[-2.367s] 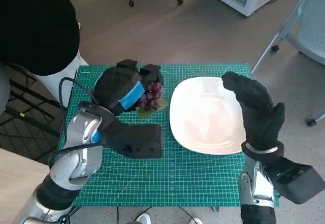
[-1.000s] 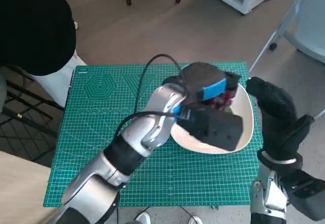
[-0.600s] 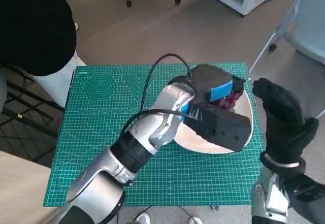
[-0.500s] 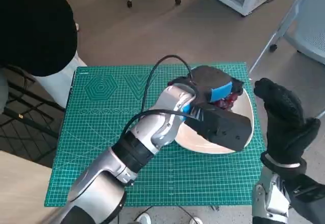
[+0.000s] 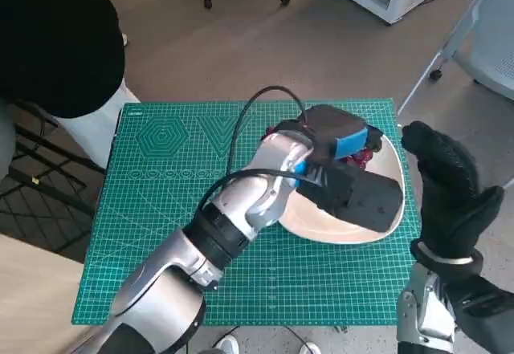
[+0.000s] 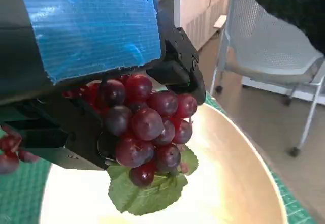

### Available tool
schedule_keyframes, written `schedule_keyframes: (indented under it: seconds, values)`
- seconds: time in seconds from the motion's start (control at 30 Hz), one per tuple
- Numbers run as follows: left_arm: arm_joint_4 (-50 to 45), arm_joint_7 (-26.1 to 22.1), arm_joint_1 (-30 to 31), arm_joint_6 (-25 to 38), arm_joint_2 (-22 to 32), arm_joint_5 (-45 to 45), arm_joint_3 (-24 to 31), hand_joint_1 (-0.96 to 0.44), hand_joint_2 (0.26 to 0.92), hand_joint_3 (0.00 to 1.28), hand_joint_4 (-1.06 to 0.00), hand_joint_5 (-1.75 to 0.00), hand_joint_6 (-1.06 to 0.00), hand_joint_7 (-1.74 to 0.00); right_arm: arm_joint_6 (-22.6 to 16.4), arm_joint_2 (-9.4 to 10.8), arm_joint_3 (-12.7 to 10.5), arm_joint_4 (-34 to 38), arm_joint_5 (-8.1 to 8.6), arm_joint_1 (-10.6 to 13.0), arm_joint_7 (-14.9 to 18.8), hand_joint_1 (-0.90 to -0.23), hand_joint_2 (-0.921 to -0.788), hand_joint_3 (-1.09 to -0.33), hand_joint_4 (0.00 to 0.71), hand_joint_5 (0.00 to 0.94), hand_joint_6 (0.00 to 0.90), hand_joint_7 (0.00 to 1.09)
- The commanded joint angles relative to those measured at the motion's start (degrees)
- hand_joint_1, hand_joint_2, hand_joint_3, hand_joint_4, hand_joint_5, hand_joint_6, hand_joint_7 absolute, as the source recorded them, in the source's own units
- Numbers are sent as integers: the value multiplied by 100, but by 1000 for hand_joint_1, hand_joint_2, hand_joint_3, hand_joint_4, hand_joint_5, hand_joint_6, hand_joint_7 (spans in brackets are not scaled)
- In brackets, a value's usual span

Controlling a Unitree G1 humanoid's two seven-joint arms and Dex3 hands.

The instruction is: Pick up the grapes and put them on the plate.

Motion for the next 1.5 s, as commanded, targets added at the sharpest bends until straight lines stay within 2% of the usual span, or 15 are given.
schedule_keyframes:
  seconds: [0.03,0.13,0.27,0.5,0.73,0.9,1.07,1.17,1.3,1.5]
  values:
    - [107,-25,-42,-17,-81,-206,98,-111,865,102,-169,-417,-249,-32,17,50,35,39,-43,101,-66,-664,-921,-682,326,2,165,216]
    - [138,-47,-2,24,-71,-280,106,-298,868,45,-55,-136,-179,-11,11,53,53,62,-52,81,-65,-664,-921,-683,326,2,166,213]
    - [169,-36,61,-11,-28,-406,148,-392,884,28,-12,-31,-145,-2,-2,48,80,106,-40,53,-43,-665,-921,-684,325,1,166,210]
    - [190,13,113,-117,21,-526,198,-420,899,22,0,-1,-134,0,-15,40,101,134,-31,41,-40,-665,-921,-684,325,1,168,206]
    - [284,376,939,-1515,465,-1779,1334,-459,918,74,-5,-2,-135,-5,-74,52,178,290,-20,-47,51,-664,-921,-686,325,1,160,198]
    - [125,596,1451,-1970,633,-2301,1848,-513,920,154,-34,-12,-163,-18,-90,53,216,327,-2,-70,82,-660,-921,-687,326,1,157,195]
    - [-622,805,2135,-2136,856,-2591,2209,-521,921,217,-102,-30,-206,-33,-75,39,247,365,40,-103,130,-659,-921,-686,327,2,158,193]
    - [-1039,726,2544,-2311,920,-2988,2492,-512,921,234,-147,-35,-231,-39,-62,20,246,416,81,-138,180,-659,-921,-686,327,1,158,192]
    - [-1293,393,2964,-2625,872,-3799,2913,-497,921,252,-191,-25,-251,-36,-30,7,248,464,119,-192,235,-659,-921,-688,326,1,159,192]
    - [-1265,-210,3405,-3084,738,-4893,3432,-470,921,285,-187,-7,-255,-28,-2,11,285,467,128,-242,288,-658,-921,-691,323,0,158,191]
